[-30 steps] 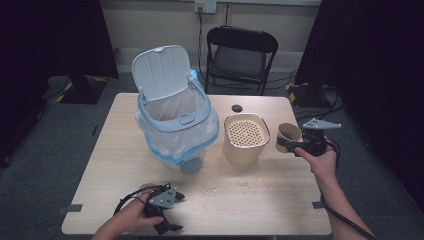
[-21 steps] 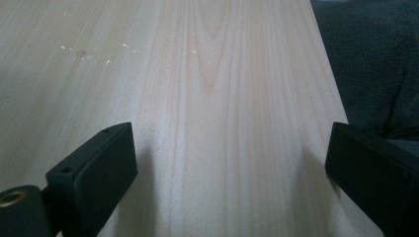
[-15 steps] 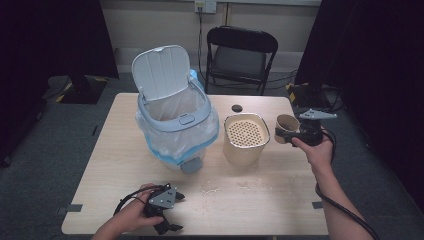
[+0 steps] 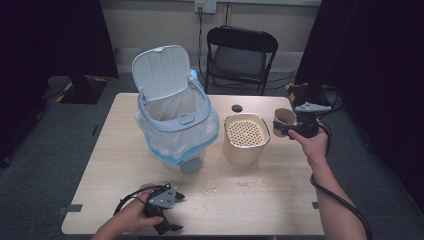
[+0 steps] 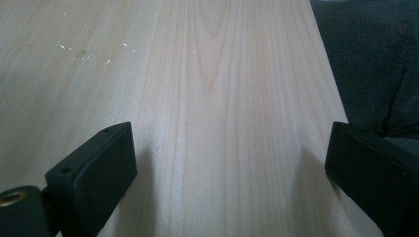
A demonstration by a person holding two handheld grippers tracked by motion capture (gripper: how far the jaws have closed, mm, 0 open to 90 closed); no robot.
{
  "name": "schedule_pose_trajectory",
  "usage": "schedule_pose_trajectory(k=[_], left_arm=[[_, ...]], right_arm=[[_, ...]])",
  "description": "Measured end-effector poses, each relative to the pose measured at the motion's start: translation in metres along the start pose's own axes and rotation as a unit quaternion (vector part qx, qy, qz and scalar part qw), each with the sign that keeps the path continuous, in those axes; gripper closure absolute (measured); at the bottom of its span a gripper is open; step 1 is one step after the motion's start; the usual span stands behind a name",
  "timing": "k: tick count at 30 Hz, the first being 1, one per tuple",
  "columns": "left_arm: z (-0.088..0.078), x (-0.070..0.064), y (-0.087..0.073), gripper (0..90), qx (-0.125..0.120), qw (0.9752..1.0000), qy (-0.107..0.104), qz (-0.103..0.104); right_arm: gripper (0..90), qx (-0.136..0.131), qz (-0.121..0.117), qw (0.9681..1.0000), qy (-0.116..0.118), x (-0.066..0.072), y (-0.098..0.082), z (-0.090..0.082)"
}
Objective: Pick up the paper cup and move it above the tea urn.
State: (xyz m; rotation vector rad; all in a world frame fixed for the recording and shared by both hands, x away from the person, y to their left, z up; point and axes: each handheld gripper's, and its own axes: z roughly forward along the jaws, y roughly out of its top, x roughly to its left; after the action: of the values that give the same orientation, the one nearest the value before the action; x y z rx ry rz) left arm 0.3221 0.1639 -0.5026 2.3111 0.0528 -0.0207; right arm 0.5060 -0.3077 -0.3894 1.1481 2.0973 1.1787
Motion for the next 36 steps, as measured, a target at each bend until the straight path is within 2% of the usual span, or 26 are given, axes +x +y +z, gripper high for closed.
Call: schedule_pose_trajectory(k=[8, 20, 26, 36], left_arm=[[0.0, 0.0, 0.0, 5.0, -0.001, 1.0, 0.0, 0.0], [0.0, 0.0, 0.0, 5.0, -0.002, 1.0, 0.002, 0.002], [0.0, 0.0, 0.0, 5.0, -0.001, 1.0, 0.002, 0.001], [0.0, 0.0, 0.0, 5.0, -0.001, 1.0, 0.002, 0.002]], right_arm=[[28.6, -0.009, 0.0, 0.9999, -0.009, -0.004, 0.008, 0.004], [28.6, -0.036, -0.039, 0.9985, 0.008, -0.004, 0.024, 0.012], [28.6, -0.041, -0.058, 0.9973, 0.015, -0.006, 0.033, 0.015], [28.6, -0.045, -0.085, 0.9953, 0.007, -0.006, 0.044, 0.02]])
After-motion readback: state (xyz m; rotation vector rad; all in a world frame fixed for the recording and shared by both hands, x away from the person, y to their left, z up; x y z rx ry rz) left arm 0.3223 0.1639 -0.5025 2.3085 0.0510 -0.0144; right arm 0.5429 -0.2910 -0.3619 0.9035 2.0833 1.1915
